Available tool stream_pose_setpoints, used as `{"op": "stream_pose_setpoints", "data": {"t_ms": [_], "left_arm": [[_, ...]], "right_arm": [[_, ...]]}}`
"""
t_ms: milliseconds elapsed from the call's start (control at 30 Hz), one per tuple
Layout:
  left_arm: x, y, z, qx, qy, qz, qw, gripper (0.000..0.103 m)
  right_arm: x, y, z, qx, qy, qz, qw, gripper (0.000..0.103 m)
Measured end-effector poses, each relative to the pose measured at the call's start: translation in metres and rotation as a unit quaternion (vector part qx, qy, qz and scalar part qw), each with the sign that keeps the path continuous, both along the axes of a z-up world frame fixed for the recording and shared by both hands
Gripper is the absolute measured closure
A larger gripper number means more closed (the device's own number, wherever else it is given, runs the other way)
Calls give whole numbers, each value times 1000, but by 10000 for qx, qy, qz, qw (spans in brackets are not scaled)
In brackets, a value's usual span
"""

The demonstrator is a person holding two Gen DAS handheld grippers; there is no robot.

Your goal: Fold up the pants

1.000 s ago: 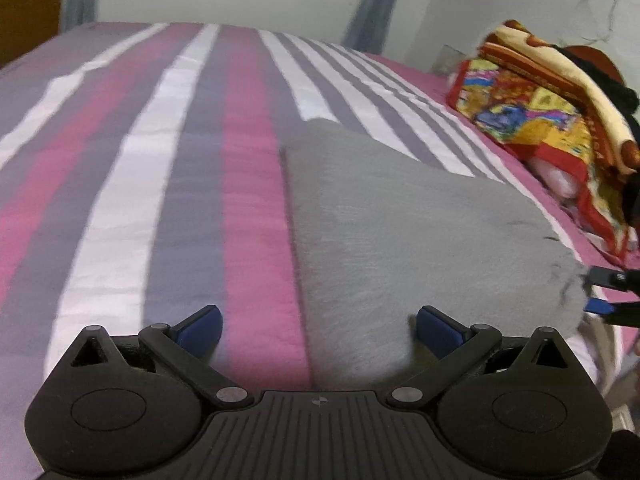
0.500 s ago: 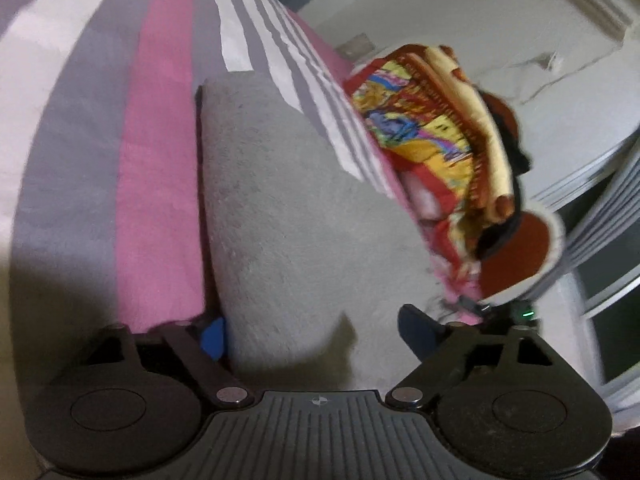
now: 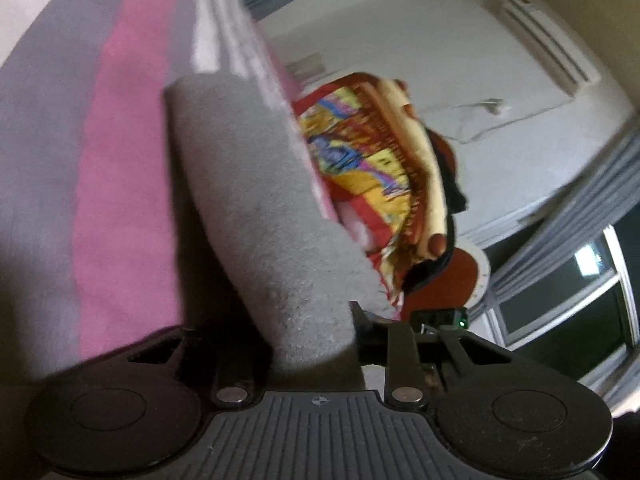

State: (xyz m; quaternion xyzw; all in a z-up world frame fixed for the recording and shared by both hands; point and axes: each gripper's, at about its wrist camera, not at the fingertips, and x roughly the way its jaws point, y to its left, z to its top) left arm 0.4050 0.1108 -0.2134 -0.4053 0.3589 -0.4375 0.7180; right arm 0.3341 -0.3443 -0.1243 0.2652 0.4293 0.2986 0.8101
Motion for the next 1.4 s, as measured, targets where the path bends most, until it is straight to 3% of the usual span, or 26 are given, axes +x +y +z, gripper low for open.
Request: {"op": "stream_pose_setpoints", "data": {"t_ms": [200, 333, 467, 500, 567, 600, 633, 733, 933, 1067, 1200, 1300, 1367, 1400], "left_arm": [[46, 13, 44, 110, -479, 76, 9988, 75], [107, 28, 75, 299, -620, 212, 9974, 75], [164, 36, 72, 861, -290, 534, 9944, 74], [176, 35, 64, 1044, -130, 575, 9928, 74], [195, 35, 37, 1432, 575, 701, 9855, 67], [197, 34, 26, 1457, 732, 649, 9845, 66], [195, 34, 23, 1425, 636, 624, 9858, 65], [182, 41, 14, 983, 573, 655, 9913, 58], [155, 49, 2, 502, 559, 596, 9954, 56], [153, 39, 3, 863, 544, 616, 9929, 58], [154, 30, 12, 1052, 683, 524, 9907, 58], [139, 36, 18, 1254, 831, 892, 9846, 56], [120, 37, 31, 1584, 756, 1234, 9767, 48], [108, 35, 42, 1887, 604, 1411, 9700, 40]], "right_arm": [[43, 15, 41, 100, -404, 286, 9987, 59], [107, 31, 63, 232, -476, 248, 9983, 59], [158, 45, 52, 173, -181, -82, 9997, 53], [172, 49, 41, -7, 21, -224, 9997, 43], [189, 52, 17, -313, 650, -607, 9955, 31], [195, 51, 5, -304, 952, -658, 9928, 31], [195, 50, -1, -180, 1019, -629, 9926, 31], [185, 48, -2, -19, 969, -495, 9941, 29], [155, 22, -10, 495, 958, -194, 9940, 27], [152, 17, -10, 365, 918, -177, 9949, 37], [157, 18, -1, 153, 909, -277, 9954, 38], [145, 21, 7, -100, 831, -526, 9951, 27], [130, 21, 18, -318, 752, -652, 9945, 18], [123, 21, 23, -392, 668, -684, 9946, 15]]}}
